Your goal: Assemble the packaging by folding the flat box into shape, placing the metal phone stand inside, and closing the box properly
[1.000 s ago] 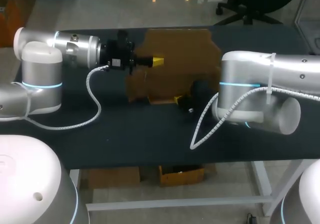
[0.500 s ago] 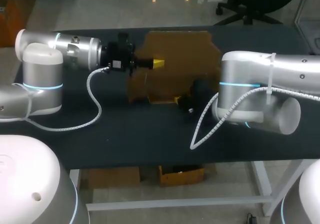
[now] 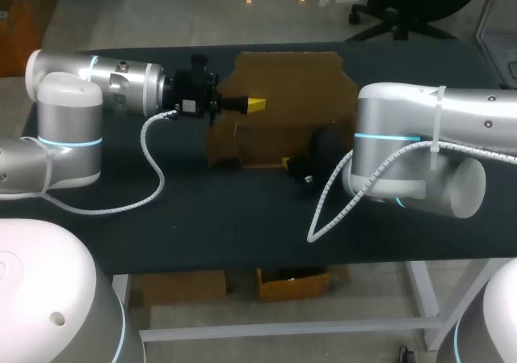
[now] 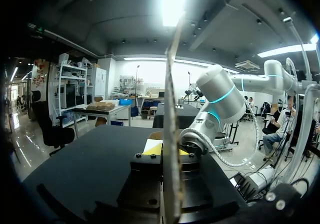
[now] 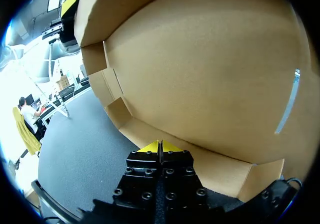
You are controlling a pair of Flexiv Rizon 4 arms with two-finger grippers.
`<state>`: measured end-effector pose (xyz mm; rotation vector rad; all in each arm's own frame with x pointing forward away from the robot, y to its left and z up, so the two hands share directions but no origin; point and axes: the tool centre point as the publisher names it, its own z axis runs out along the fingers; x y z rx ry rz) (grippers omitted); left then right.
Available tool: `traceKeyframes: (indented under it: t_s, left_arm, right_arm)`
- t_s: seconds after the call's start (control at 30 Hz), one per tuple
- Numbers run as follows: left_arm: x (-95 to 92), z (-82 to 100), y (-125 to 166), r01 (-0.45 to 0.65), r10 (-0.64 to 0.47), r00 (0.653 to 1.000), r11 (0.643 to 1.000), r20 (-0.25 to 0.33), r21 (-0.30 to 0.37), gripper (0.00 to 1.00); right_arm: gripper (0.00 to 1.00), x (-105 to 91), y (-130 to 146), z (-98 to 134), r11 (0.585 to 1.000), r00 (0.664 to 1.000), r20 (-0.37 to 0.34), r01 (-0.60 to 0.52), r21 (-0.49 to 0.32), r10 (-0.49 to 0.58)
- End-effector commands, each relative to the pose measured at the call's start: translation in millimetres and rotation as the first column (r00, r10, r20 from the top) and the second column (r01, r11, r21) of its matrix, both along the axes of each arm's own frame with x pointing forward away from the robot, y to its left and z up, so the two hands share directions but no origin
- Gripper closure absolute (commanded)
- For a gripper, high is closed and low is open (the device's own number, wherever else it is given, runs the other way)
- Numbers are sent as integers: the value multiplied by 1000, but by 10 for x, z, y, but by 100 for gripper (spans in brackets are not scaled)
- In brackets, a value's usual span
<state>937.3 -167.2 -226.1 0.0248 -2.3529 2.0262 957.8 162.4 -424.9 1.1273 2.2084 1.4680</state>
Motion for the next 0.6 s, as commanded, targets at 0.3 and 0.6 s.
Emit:
traceKeyframes:
  t_s: [0.3,0.6]
  left_arm:
    - [-16,-40,16,-5,5,1000,1000,5,-3,100]
    - [-15,-39,21,-6,6,1000,1000,10,-2,100]
  right_arm:
    - [100,0,29,-50,1000,1000,1,4,0,-4]
    - [100,0,29,-50,1000,1000,1,4,0,-4]
